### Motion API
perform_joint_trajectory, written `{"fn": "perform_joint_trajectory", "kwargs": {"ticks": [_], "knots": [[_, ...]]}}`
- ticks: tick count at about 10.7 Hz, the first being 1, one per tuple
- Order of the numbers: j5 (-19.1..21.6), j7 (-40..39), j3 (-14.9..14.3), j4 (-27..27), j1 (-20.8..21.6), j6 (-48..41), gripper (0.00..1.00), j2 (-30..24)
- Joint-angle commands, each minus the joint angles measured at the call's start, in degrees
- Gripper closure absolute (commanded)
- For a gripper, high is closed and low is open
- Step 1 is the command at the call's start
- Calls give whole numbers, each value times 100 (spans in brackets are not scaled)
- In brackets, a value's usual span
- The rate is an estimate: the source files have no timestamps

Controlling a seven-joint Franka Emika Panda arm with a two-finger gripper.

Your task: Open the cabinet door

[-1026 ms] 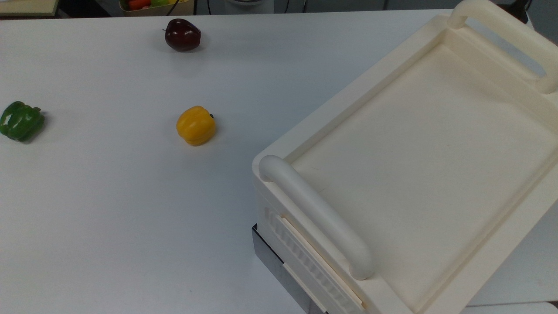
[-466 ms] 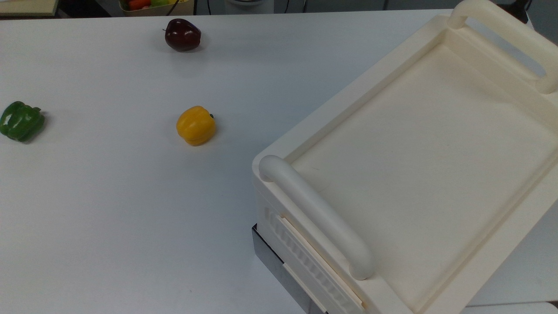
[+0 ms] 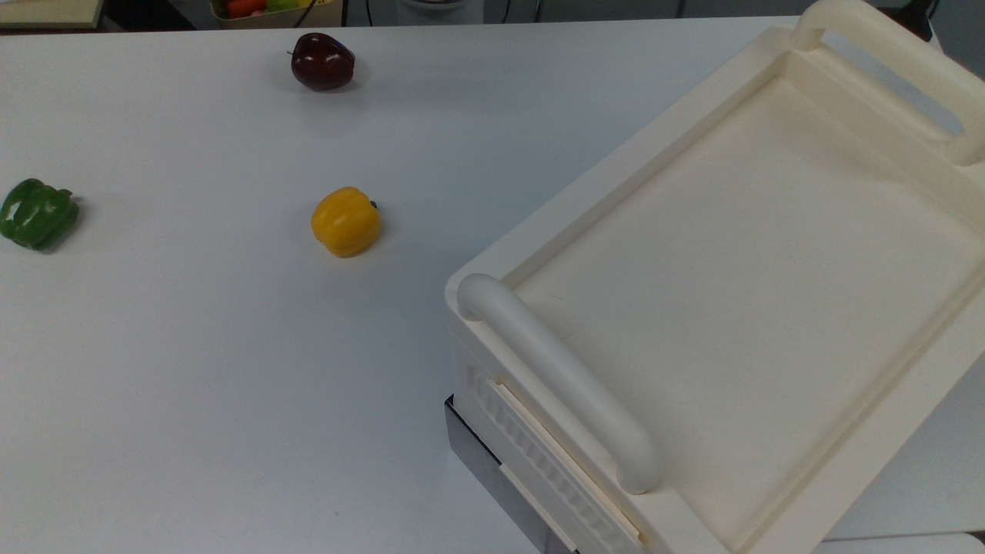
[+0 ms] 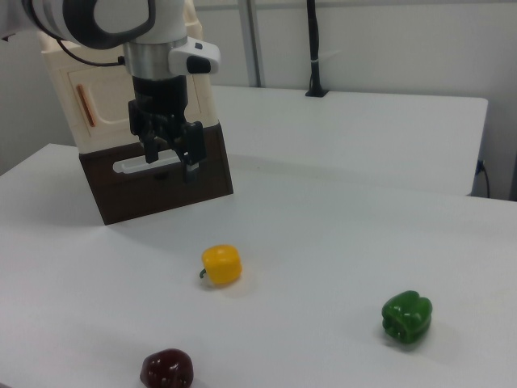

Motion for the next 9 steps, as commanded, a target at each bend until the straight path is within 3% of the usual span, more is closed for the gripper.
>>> {"fn": "perform_joint_trajectory", "kwargs": {"ticks": [1,9], "knots": [[103,-111,0,80,22,-106,0,28],[94,-278,35,80,39,-115,0,98]]}}
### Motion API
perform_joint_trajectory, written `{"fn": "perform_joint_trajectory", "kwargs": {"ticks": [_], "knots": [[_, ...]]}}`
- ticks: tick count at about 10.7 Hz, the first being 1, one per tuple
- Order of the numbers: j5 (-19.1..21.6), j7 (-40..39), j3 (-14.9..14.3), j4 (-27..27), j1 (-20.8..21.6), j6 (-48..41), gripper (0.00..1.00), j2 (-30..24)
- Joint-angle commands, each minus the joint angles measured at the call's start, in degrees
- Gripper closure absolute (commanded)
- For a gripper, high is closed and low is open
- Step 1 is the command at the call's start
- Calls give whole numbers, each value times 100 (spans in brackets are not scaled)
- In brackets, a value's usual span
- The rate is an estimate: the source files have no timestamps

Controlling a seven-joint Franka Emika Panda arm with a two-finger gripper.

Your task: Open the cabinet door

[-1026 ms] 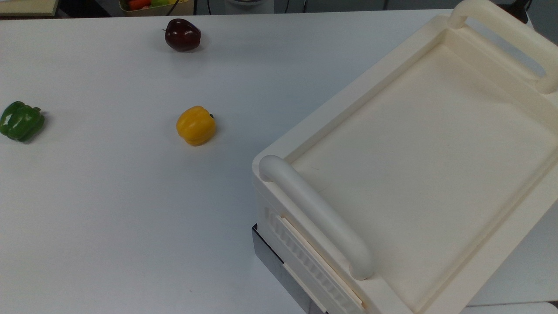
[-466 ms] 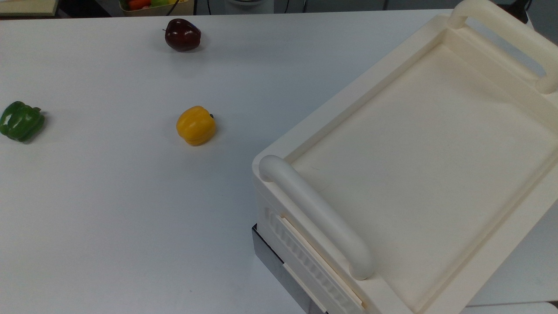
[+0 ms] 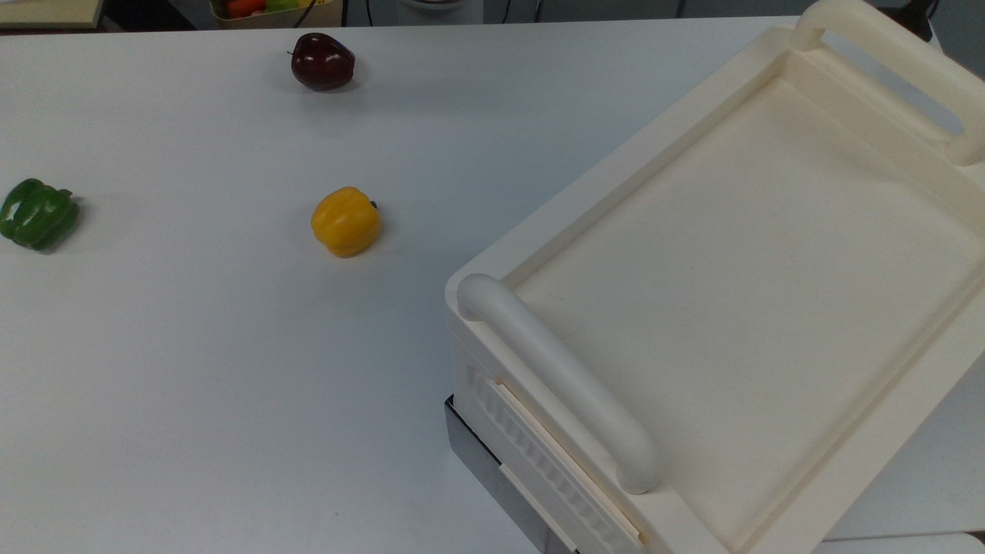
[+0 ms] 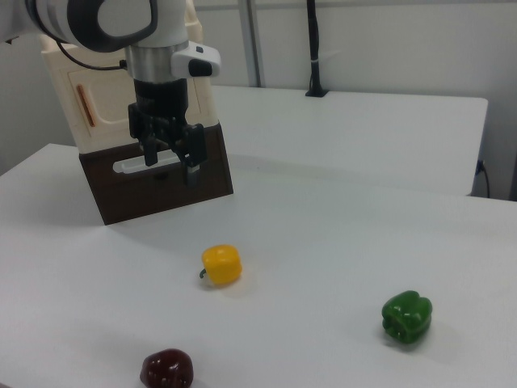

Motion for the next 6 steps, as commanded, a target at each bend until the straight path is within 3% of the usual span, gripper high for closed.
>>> {"fn": "perform_joint_trajectory", "kwargs": {"ticks": [1,6], "knots": [[88,-123,6,73,43,-115,0,23],[97,-132,59,73,26,-168,0,41]]}}
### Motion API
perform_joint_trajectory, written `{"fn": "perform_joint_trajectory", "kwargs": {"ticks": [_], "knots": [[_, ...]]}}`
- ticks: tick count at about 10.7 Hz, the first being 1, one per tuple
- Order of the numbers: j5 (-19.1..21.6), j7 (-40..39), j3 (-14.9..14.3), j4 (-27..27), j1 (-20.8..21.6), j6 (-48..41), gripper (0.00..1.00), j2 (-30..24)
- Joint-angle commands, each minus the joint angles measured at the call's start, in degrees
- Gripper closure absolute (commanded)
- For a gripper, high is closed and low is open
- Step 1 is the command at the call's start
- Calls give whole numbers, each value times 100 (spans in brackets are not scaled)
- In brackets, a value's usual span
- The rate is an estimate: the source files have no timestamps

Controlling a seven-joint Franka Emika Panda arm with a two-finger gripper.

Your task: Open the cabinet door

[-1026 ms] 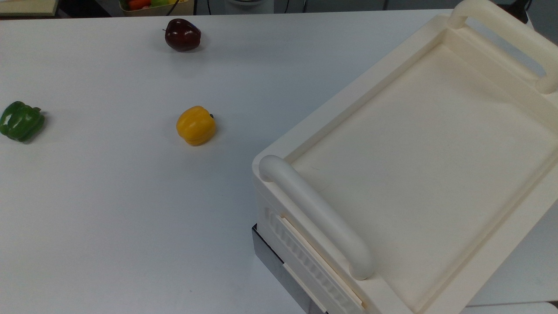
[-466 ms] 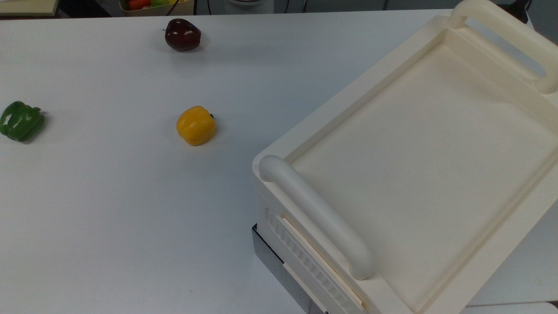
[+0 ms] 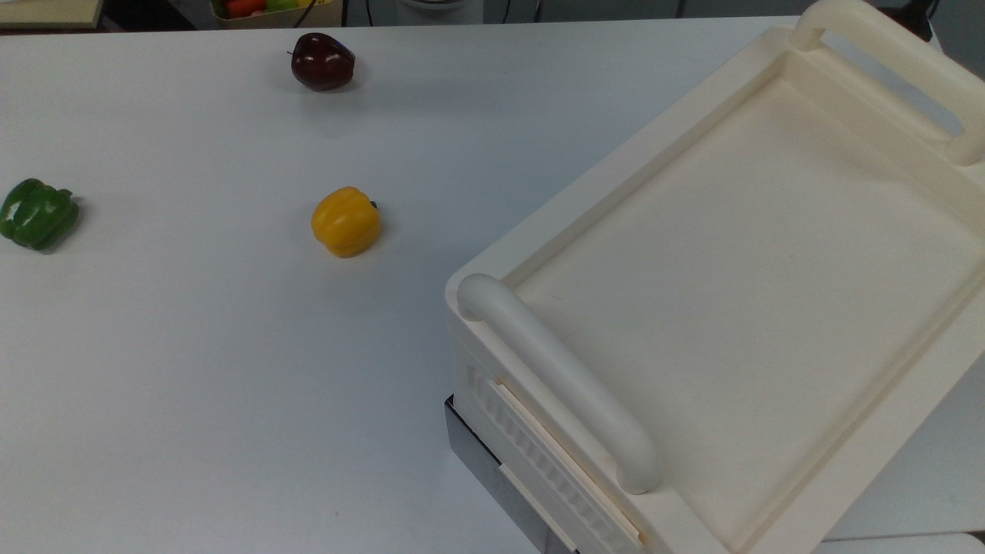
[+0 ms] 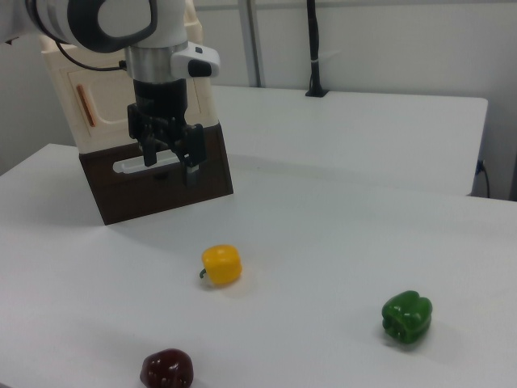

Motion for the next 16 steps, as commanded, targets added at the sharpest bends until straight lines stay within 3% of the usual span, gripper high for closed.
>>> {"fn": "perform_joint_trajectory", "kwargs": {"ticks": [1,3,4,6,10,12,16], "knots": [[97,-109,32,73,31,-177,0,8],[97,-345,-29,47,162,-185,0,-18],[88,-486,-152,29,450,-177,0,-10],[332,-836,-582,12,864,-115,0,-19],[922,-1524,-584,-147,1182,498,0,-1],[1466,-1656,-488,-77,1209,789,0,-54],[1477,-1648,329,38,1235,1043,0,-80]]}}
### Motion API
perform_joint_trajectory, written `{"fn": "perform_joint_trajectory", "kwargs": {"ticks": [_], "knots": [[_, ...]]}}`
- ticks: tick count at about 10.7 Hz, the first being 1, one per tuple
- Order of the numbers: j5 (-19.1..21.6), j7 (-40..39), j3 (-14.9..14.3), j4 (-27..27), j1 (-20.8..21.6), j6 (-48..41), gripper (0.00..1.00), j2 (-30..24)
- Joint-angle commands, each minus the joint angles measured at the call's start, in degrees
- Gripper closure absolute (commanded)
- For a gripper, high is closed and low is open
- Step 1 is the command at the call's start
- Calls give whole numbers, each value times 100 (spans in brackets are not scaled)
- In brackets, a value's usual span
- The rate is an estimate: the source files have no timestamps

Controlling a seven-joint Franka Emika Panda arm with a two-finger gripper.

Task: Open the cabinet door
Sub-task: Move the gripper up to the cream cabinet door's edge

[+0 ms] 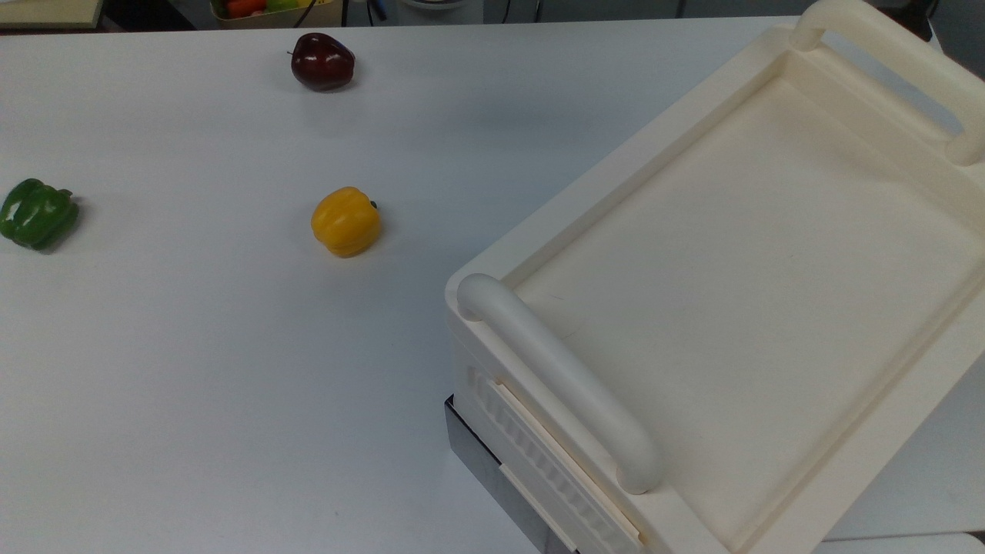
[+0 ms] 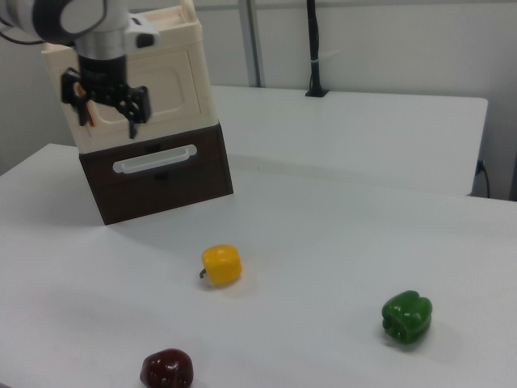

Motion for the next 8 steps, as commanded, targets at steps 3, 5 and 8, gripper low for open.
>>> {"fn": "perform_joint_trajectory", "kwargs": {"ticks": [3,5,8], "knots": [[-6,3,776,-36,49,771,0,-37],[-102,12,1004,-36,49,1122,0,-10],[-392,267,1225,-54,67,1729,0,-2]]}}
